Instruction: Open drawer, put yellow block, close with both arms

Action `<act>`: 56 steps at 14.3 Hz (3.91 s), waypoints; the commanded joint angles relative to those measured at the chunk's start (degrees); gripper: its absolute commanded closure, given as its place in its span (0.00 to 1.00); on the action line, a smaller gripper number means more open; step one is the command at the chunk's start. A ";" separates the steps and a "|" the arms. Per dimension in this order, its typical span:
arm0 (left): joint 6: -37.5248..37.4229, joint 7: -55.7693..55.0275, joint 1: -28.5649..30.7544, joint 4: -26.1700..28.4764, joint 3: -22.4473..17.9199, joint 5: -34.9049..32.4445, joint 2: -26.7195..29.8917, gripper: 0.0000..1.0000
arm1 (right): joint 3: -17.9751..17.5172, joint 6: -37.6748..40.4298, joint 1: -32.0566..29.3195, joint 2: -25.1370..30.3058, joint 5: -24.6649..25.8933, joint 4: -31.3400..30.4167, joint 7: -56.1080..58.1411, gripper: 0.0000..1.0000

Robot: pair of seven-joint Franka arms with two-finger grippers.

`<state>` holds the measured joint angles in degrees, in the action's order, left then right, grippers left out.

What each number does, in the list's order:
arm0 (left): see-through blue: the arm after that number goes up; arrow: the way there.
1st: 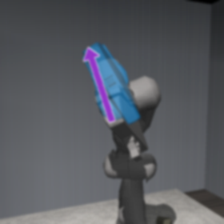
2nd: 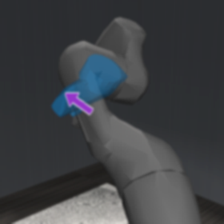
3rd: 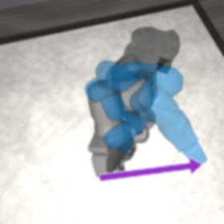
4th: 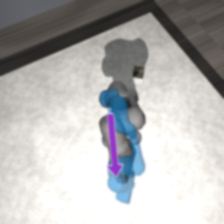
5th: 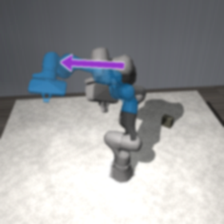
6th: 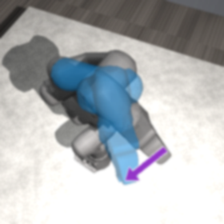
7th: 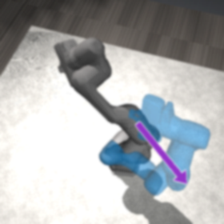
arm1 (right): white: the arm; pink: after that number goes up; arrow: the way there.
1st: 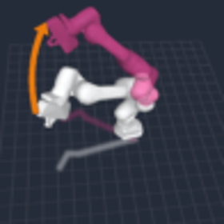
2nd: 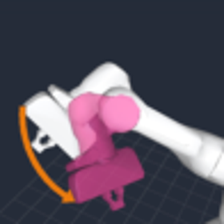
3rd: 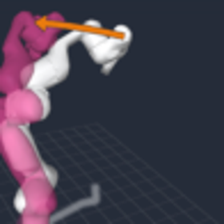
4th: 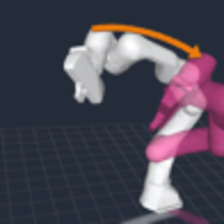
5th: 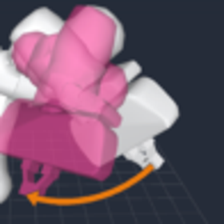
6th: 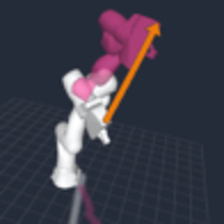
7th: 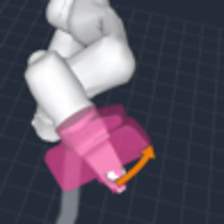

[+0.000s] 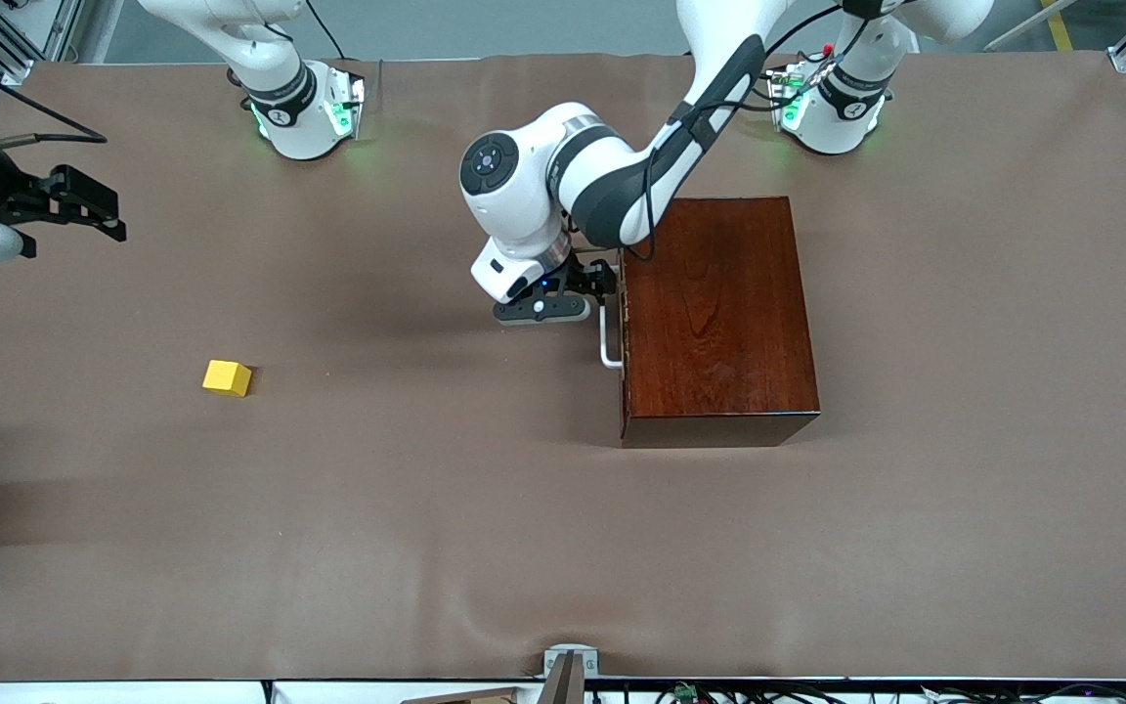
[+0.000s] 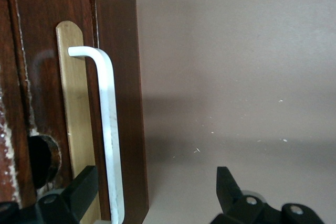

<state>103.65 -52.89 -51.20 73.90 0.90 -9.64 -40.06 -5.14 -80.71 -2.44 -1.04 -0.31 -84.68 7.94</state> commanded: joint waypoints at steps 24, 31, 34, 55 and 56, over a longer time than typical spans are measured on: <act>17.80 -22.06 -1.80 -2.53 0.42 -0.91 -5.20 0.00 | -0.49 -0.15 -0.99 1.48 -0.84 -1.19 0.50 0.00; 25.45 -27.69 -3.38 -3.85 0.50 -0.91 -6.78 0.00 | -0.49 -0.32 -0.99 1.48 -0.92 -1.10 0.50 0.00; 27.83 -28.75 -4.08 -4.11 0.50 -0.91 -7.57 0.00 | -0.49 -0.50 -1.07 1.13 -0.66 -0.23 0.59 0.00; 6.17 -17.10 0.82 -2.80 -2.66 -1.61 13.23 0.00 | -0.40 -8.67 -6.34 -8.27 -0.40 0.75 0.67 0.00; 1.51 -13.15 2.49 -2.80 -2.66 -1.70 15.52 0.00 | -0.40 -9.28 -6.35 -8.79 0.13 0.75 0.67 0.00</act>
<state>111.45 -71.60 -51.38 68.42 -2.13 -10.02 -29.96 -4.72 -89.50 -7.84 -8.85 -0.25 -84.58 8.25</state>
